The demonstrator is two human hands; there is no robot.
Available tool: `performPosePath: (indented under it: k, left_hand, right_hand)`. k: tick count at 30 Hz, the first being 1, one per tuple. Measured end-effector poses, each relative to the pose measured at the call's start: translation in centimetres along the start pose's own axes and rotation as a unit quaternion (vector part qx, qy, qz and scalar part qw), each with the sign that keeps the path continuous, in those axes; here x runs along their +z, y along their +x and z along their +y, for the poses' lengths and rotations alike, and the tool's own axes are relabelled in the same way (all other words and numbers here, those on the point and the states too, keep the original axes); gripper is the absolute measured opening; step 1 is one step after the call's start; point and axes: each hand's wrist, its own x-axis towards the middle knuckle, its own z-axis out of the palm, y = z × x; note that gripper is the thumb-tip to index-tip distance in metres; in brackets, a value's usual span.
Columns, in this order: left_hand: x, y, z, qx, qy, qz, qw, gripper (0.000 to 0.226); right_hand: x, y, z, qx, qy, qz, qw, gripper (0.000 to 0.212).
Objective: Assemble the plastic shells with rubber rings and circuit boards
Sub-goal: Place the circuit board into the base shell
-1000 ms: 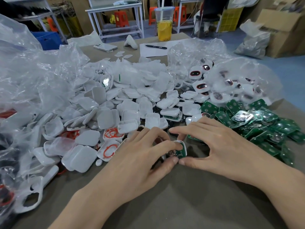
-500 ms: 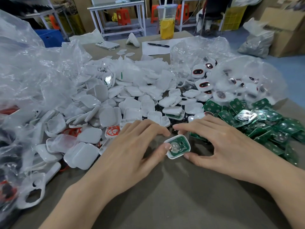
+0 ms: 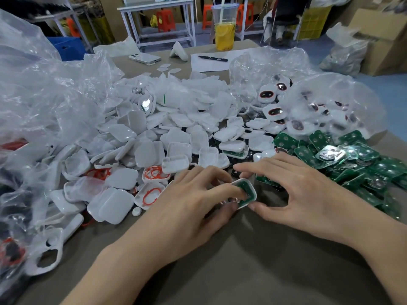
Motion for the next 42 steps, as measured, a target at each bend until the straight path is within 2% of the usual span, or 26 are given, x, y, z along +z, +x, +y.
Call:
performPosePath:
  k: [7, 18, 21, 26, 30, 38, 42]
  left_hand:
    - [0.3, 0.1, 0.1, -0.003, 0.012, 0.011, 1.000, 0.022]
    - [0.4, 0.0, 0.3, -0.004, 0.018, 0.014, 1.000, 0.026]
    - [0.2, 0.1, 0.4, -0.001, 0.014, 0.025, 1.000, 0.023]
    - [-0.4, 0.1, 0.6, -0.027, -0.038, 0.105, 0.993, 0.031]
    - [-0.6, 0.1, 0.9, -0.027, -0.056, 0.125, 0.990, 0.033]
    - [-0.7, 0.1, 1.0, -0.029, -0.058, 0.135, 0.989, 0.036]
    - [-0.8, 0.2, 0.9, -0.015, -0.035, 0.129, 0.991, 0.024]
  right_hand:
    - [0.0, 0.0, 0.0, -0.004, 0.007, 0.001, 1.000, 0.056]
    - [0.1, 0.2, -0.2, -0.021, 0.004, 0.028, 0.999, 0.021]
    - [0.0, 0.2, -0.4, -0.022, 0.002, 0.047, 0.999, 0.021]
    - [-0.4, 0.1, -0.6, -0.030, 0.006, 0.121, 0.992, 0.027]
    - [-0.5, 0.2, -0.6, -0.050, 0.005, 0.160, 0.986, 0.027]
    - [-0.4, 0.2, -0.4, -0.055, 0.007, 0.163, 0.985, 0.027]
    - [-0.4, 0.2, -0.4, -0.050, 0.004, 0.154, 0.987, 0.028]
